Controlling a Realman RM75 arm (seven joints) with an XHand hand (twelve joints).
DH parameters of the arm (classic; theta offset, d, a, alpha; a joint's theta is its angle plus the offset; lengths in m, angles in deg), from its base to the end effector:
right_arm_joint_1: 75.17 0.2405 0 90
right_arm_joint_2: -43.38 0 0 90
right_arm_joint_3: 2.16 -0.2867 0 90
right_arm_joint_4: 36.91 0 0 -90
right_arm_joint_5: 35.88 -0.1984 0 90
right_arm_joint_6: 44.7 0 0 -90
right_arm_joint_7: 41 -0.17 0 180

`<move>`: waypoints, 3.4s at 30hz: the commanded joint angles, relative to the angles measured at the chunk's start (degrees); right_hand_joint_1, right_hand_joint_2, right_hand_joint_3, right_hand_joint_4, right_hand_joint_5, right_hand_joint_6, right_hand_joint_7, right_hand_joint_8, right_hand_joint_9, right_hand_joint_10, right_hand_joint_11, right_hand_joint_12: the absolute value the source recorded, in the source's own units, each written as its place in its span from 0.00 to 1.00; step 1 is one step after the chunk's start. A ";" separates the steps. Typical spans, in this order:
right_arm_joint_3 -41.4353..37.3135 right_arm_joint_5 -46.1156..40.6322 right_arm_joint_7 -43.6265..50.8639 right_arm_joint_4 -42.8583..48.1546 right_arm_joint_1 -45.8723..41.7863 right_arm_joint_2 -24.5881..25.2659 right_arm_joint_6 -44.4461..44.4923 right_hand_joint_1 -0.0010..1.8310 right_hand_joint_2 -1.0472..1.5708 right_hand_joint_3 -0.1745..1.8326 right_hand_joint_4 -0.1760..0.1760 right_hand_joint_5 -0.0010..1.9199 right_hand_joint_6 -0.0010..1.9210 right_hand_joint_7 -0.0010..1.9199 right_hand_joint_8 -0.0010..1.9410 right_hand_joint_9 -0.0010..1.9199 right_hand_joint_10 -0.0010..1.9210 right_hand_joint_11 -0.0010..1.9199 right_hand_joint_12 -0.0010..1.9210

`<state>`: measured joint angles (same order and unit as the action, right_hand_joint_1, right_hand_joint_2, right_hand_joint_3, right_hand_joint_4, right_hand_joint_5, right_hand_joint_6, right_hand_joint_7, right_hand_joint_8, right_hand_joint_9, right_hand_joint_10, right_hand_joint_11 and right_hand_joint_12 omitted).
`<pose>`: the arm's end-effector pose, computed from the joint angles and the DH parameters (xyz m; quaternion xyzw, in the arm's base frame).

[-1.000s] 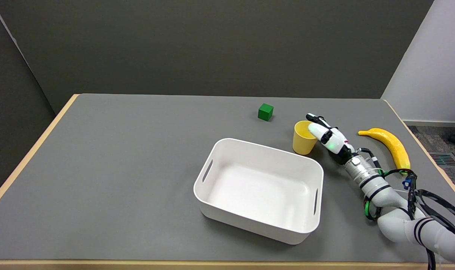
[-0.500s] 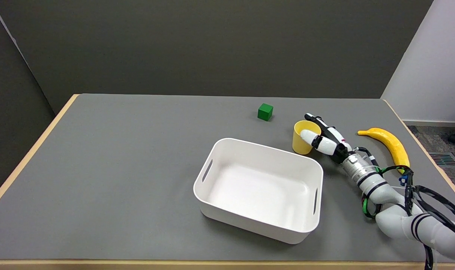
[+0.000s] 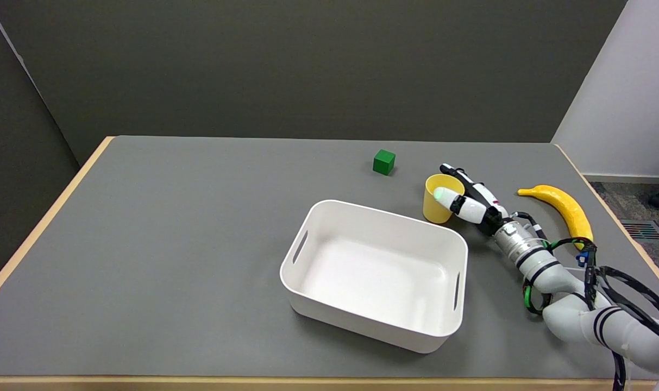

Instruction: Pick up the yellow cup.

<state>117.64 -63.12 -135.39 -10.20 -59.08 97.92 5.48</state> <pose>-0.3700 -0.3560 0.4801 0.5619 -0.4060 0.4093 0.5932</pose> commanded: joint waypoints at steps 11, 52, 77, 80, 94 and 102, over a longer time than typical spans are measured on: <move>-0.77 -0.26 -0.73 0.30 0.27 0.08 0.87 0.59 0.62 0.58 0.18 0.00 0.03 0.00 0.00 0.00 0.00 0.00 0.26; -2.68 3.73 -5.69 1.50 -2.21 -0.14 7.89 0.41 0.61 0.48 0.16 0.00 0.00 0.00 0.00 0.00 0.00 0.00 0.17; -1.89 7.75 -5.13 1.27 -0.05 0.00 2.84 0.47 0.61 0.46 0.30 0.00 0.00 0.00 0.00 0.00 0.00 0.00 0.09; -1.79 7.81 -5.13 1.01 0.21 0.00 2.79 0.48 0.61 0.45 0.31 0.00 0.00 0.00 0.00 0.00 0.00 0.00 0.09; -2.36 7.16 -5.13 1.27 0.08 0.10 3.07 0.49 0.61 0.45 0.31 0.00 0.00 0.00 0.00 0.00 0.00 0.00 0.07; -7.07 0.86 2.48 1.82 -1.28 3.59 4.89 0.53 0.67 0.59 0.49 0.13 0.30 0.15 0.18 0.11 0.33 0.04 0.51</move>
<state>115.01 -56.00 -140.38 -9.10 -59.08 98.21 8.83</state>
